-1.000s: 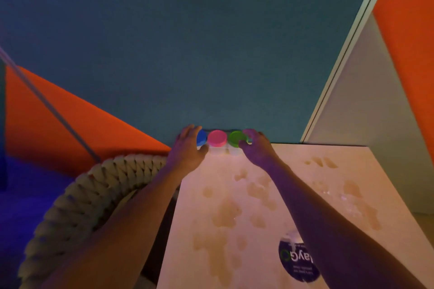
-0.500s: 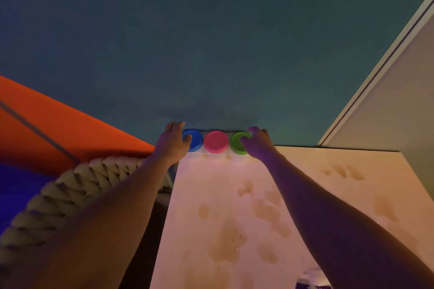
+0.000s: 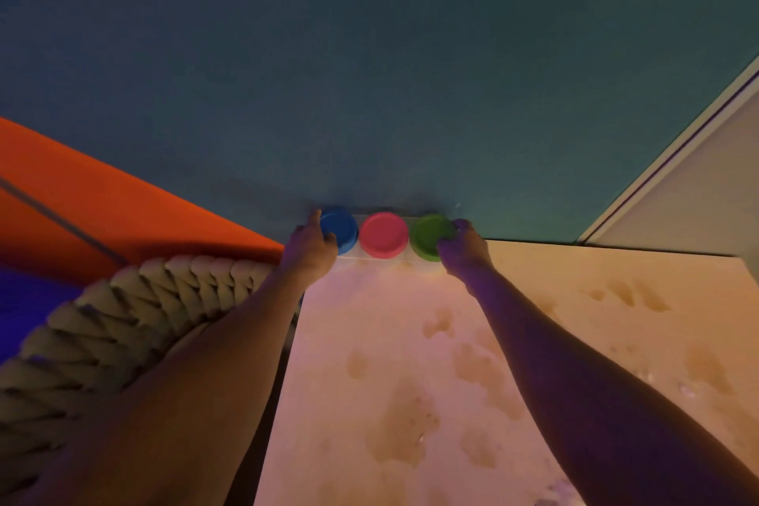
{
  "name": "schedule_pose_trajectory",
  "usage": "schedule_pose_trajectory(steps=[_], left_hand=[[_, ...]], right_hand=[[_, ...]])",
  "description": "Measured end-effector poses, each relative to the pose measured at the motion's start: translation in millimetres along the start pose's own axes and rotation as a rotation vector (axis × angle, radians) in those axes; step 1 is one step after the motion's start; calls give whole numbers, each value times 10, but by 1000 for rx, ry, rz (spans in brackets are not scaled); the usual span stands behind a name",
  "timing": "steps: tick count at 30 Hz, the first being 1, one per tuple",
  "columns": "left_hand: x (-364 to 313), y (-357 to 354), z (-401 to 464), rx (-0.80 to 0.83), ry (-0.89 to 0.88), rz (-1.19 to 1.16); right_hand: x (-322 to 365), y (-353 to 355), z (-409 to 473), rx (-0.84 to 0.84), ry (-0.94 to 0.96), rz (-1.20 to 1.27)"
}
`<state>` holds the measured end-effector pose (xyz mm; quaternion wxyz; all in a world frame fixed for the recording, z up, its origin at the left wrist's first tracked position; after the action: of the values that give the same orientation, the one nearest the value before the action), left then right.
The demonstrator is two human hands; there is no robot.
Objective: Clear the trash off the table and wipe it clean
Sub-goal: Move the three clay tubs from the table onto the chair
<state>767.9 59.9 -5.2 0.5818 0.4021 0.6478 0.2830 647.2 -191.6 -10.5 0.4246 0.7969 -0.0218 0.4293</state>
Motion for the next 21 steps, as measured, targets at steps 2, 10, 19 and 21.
schedule_pose_trajectory(steps=[2, 10, 19, 21], left_hand=[[10, 47, -78, -9, 15, -30], [-138, 573, -626, -132, -67, -156], [-271, 1380, -1822, -299, -122, -376], [-251, 1520, -2126, -340, -133, -378]], right_hand=[[21, 61, -50, -18, -1, 24], [247, 581, -517, -100, 58, 183], [352, 1248, -1525, -33, 202, 455], [311, 1356, -1743, -15, 230, 489]])
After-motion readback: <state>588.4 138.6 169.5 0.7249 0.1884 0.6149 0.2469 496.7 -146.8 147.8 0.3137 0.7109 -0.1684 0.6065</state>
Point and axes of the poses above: each hand's wrist, its own z-axis towards the middle knuckle, its own y-axis out of the back of the hand, x = y × z, the point moved 7 cm from there along z, towards the middle knuckle, and after that the axes turned 7 degrees about -x, right-handed, at the moved point
